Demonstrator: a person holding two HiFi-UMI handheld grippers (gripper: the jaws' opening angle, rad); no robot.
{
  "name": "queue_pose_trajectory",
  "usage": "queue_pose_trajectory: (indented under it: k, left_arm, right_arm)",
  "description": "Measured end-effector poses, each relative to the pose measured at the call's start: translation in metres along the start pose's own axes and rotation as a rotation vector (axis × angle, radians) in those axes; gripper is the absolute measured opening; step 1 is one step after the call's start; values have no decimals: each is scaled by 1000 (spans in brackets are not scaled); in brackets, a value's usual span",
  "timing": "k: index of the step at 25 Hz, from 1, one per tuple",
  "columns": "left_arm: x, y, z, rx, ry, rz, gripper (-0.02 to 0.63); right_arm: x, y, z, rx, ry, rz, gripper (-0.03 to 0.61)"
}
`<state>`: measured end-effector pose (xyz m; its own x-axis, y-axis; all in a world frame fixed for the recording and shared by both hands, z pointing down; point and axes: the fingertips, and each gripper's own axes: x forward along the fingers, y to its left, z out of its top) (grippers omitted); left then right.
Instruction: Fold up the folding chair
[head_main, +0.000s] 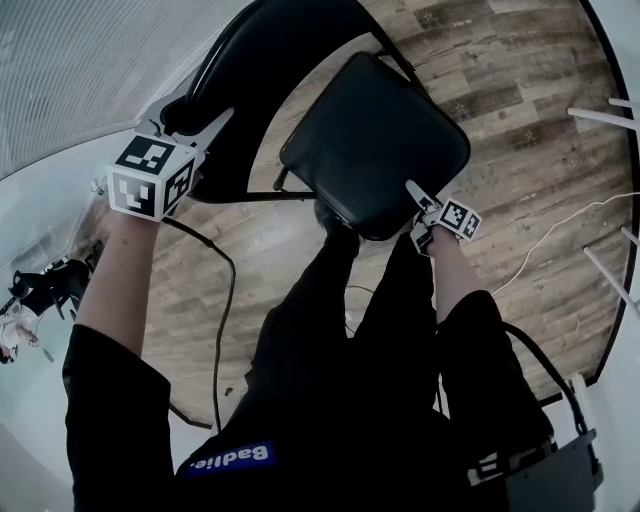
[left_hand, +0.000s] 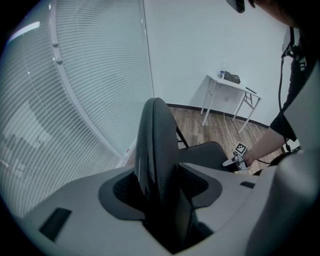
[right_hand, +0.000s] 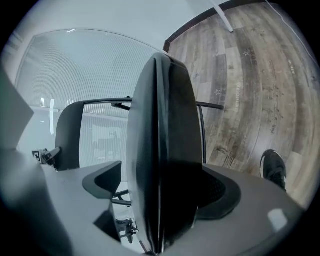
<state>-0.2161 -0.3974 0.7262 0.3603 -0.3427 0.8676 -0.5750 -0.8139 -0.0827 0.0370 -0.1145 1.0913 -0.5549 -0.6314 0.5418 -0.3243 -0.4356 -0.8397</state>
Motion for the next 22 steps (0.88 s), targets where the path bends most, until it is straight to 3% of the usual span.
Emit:
queue_pose_trajectory:
  k: [10,15,22]
  left_arm:
    - [-11,-26,35,-38,-14,-65,174]
    - [-27,-54,51,-83,0,-160,132]
    - [-113,-92,50,-67,-1,-139,109]
  right_arm:
    - [-3,54,10,20,-7,15,434]
    - [-14,91,14,15,-32,17,403]
    - [-48,175,-20,-28,-45,63,387]
